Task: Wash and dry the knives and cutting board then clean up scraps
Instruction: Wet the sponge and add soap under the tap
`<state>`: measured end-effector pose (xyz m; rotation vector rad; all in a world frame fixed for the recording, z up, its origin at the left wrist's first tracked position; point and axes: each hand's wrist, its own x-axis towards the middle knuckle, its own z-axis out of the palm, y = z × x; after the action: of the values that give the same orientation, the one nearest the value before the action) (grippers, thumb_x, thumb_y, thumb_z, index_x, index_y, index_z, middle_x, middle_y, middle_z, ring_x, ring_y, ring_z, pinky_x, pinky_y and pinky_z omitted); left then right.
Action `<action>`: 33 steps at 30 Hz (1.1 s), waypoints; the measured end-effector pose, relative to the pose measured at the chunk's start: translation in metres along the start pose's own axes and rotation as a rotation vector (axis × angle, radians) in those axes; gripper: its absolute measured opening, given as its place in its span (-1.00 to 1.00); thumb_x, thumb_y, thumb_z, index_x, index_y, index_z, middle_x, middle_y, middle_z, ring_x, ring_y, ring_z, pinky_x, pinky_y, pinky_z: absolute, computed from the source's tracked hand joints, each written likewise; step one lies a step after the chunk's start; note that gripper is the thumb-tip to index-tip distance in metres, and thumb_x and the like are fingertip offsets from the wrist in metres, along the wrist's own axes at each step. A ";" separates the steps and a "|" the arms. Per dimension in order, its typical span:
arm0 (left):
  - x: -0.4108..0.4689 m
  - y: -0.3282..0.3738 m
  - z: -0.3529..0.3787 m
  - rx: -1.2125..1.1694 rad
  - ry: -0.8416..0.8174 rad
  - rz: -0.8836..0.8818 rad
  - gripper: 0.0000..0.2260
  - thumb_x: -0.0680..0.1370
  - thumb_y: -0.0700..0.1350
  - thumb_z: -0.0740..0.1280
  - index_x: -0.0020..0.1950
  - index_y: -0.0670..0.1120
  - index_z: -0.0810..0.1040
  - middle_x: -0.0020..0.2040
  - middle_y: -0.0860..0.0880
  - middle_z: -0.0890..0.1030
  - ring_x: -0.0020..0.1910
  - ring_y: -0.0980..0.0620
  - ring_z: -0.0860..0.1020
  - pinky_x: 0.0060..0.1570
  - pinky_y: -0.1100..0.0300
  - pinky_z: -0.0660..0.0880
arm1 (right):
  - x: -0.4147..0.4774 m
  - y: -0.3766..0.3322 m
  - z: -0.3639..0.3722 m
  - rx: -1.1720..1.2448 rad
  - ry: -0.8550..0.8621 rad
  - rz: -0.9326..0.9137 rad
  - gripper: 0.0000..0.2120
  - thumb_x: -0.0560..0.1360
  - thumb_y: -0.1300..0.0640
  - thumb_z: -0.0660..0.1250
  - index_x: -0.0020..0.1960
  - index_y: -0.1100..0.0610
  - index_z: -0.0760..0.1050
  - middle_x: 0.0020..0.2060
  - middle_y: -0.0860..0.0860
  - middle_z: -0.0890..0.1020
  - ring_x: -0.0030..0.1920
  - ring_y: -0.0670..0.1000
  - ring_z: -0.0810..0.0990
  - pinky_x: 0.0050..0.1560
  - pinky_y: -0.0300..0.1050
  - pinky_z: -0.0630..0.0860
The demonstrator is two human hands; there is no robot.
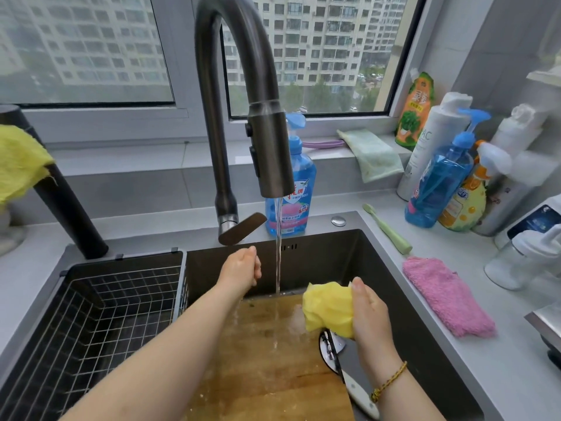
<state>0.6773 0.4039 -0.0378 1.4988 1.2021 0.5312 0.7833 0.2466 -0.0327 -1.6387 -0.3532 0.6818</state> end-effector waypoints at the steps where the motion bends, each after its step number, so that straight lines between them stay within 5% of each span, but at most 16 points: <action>1: 0.003 0.003 -0.003 0.017 0.003 0.031 -0.66 0.64 -0.10 0.02 -0.30 -0.10 0.38 -0.36 -0.04 0.42 -0.38 0.06 0.36 -0.35 0.23 0.31 | 0.000 0.000 0.001 0.003 -0.009 0.003 -0.68 0.61 0.05 0.05 -0.26 0.07 0.43 -0.27 0.10 0.51 -0.27 0.01 0.51 -0.28 -0.14 0.44; 11: 0.026 0.027 -0.008 0.030 0.048 0.113 -0.70 0.64 -0.12 0.03 0.23 -0.19 0.45 -0.08 -0.07 0.46 -0.20 0.11 0.41 -0.06 0.20 0.40 | 0.000 0.004 -0.003 -0.008 -0.017 0.026 -0.68 0.60 0.05 0.07 -0.26 0.09 0.43 -0.26 0.10 0.51 -0.25 0.03 0.51 -0.29 -0.14 0.42; 17: 0.033 0.027 -0.007 -0.064 0.065 0.101 -0.73 0.64 -0.13 0.05 0.15 -0.20 0.48 -0.23 -0.01 0.44 -0.27 0.13 0.41 -0.25 0.32 0.38 | 0.002 0.007 -0.006 -0.031 0.003 0.032 -0.67 0.60 0.05 0.07 -0.28 0.08 0.42 -0.26 0.11 0.51 -0.23 0.06 0.50 -0.27 -0.13 0.42; 25: 0.034 0.026 -0.006 -0.009 0.109 0.147 -0.72 0.64 -0.11 0.06 0.13 -0.21 0.50 -0.13 -0.06 0.51 -0.15 0.08 0.45 -0.04 0.21 0.37 | 0.002 0.017 -0.019 -0.046 0.025 0.031 -0.68 0.60 0.04 0.08 -0.25 0.15 0.43 -0.25 0.14 0.49 -0.22 0.07 0.49 -0.21 -0.10 0.40; 33: 0.025 0.010 0.005 -0.038 0.102 0.151 -0.80 0.62 -0.14 0.10 -0.03 -0.14 0.50 -0.25 0.01 0.48 -0.25 0.11 0.44 -0.20 0.24 0.41 | 0.003 0.022 -0.027 -0.039 0.053 0.020 -0.65 0.60 0.04 0.08 -0.27 0.18 0.40 -0.29 0.14 0.46 -0.25 0.06 0.46 -0.23 -0.09 0.39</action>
<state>0.6955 0.4249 -0.0366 1.5535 1.1561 0.7355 0.7986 0.2229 -0.0533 -1.6957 -0.3136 0.6492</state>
